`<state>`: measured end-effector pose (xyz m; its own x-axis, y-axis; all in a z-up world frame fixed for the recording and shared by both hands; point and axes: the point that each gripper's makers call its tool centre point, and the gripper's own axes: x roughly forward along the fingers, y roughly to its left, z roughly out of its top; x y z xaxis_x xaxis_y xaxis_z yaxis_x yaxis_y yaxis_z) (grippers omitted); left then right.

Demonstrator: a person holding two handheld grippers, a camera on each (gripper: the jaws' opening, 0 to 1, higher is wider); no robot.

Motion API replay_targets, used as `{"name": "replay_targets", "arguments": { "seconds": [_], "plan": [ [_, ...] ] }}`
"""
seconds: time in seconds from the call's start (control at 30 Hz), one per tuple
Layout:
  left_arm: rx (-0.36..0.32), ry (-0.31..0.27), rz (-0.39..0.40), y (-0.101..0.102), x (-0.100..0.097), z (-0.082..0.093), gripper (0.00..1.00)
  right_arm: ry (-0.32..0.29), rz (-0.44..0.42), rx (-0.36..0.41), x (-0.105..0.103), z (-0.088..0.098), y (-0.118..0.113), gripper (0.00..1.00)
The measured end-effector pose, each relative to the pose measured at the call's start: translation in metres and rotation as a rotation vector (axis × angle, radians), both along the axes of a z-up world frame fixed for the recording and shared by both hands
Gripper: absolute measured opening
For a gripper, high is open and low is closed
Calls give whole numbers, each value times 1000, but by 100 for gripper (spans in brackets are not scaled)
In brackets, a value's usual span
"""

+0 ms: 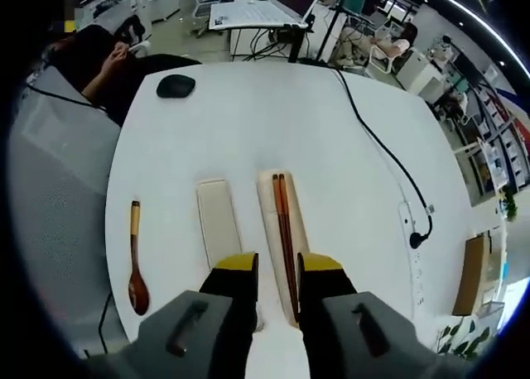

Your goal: Arrange the utensils inside the cutlery case until each visible utensil rests in its matching compartment.

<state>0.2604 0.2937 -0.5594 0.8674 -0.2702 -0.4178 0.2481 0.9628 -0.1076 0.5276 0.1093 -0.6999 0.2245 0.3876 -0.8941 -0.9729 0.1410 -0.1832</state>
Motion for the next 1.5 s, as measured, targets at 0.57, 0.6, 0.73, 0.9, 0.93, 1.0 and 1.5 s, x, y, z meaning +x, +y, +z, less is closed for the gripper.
{"name": "replay_targets", "arguments": {
  "seconds": [0.57, 0.6, 0.73, 0.9, 0.93, 1.0, 1.5],
  "plan": [
    [-9, -21, 3, -2, -9, 5, 74, -29, 60, -53, -13, 4, -12, 16],
    [-8, -22, 4, -2, -9, 4, 74, -26, 62, -52, -13, 4, -13, 16],
    [-3, -26, 13, -1, -13, 4, 73, -20, 74, -52, -18, 5, -12, 16],
    [-7, -35, 30, 3, -16, 6, 74, -24, 81, -18, -30, 2, -4, 18],
    [-9, -35, 34, 4, -17, 6, 74, -28, 89, 1, -31, 2, -2, 19],
    [-13, -35, 40, 5, -17, 6, 74, -13, 74, 6, -35, -1, -2, 19],
    [-21, -23, 59, 6, -21, 0, 74, 72, 67, 43, -89, -38, -2, 18]
  ]
}}
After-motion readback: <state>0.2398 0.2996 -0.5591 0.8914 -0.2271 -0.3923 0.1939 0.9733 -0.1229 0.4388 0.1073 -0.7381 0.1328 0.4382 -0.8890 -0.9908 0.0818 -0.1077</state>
